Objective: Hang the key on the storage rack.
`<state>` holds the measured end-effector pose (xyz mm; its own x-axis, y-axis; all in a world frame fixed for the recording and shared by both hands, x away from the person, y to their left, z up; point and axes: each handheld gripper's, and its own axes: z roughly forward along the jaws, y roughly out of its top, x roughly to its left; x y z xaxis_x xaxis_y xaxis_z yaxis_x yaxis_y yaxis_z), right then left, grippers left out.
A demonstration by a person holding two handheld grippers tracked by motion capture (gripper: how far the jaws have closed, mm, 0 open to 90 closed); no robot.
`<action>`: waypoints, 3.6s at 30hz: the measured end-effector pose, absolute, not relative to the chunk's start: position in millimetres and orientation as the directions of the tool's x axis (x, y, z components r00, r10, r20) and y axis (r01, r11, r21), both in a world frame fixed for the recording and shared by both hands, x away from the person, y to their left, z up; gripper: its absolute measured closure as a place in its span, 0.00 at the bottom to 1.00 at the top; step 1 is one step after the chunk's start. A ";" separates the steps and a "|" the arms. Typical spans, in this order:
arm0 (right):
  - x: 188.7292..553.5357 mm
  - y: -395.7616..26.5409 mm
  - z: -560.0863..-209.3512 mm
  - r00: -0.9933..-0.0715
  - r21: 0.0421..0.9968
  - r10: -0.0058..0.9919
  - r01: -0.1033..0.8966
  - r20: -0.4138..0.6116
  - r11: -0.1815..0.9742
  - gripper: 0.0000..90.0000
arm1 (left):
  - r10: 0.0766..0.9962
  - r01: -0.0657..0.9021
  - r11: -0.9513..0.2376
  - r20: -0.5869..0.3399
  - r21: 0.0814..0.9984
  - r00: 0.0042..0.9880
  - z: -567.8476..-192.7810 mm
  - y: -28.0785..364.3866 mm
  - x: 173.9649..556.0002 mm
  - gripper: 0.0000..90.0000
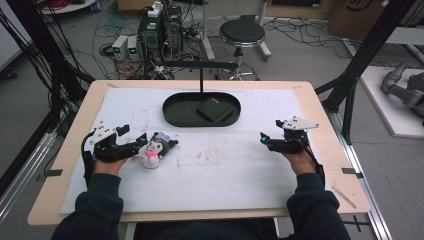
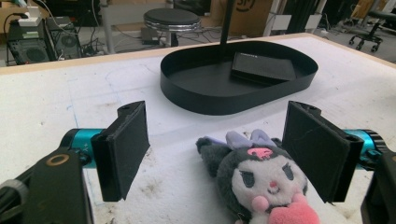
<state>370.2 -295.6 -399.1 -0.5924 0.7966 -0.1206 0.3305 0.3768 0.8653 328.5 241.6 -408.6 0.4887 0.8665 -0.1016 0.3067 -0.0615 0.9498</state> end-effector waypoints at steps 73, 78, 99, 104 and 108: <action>364.5 -295.9 -398.2 -0.603 0.868 0.784 0.302 -0.145 0.393 0.28 | 0.794 0.409 -0.090 -0.182 0.908 0.580 -311.4 213.2 418.1 0.50; 364.9 -295.6 -398.1 -0.606 0.871 0.782 0.298 -0.145 0.392 0.28 | 0.804 0.412 -0.097 -0.172 0.906 0.569 -299.2 206.0 437.6 0.50; 365.0 -296.7 -398.3 -0.611 0.873 0.780 0.302 -0.132 0.384 0.28 | 0.814 0.418 -0.017 -0.230 0.908 0.533 -297.0 186.1 487.1 0.50; 363.7 -295.6 -398.0 -0.614 0.872 0.777 0.299 -0.136 0.388 0.28 | 0.829 0.414 0.009 -0.239 0.910 0.505 -298.4 188.5 492.5 0.50; 363.5 -296.0 -397.9 -0.616 0.871 0.776 0.299 -0.137 0.390 0.28 | 0.847 0.421 0.018 -0.237 0.907 0.475 -304.3 192.9 493.3 0.50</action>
<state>363.5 -296.0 -397.9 -0.6158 0.7759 -0.1367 0.2985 0.3904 0.8709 493.3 192.9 -304.3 0.4750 0.8474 -0.2375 0.4211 0.0181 0.9068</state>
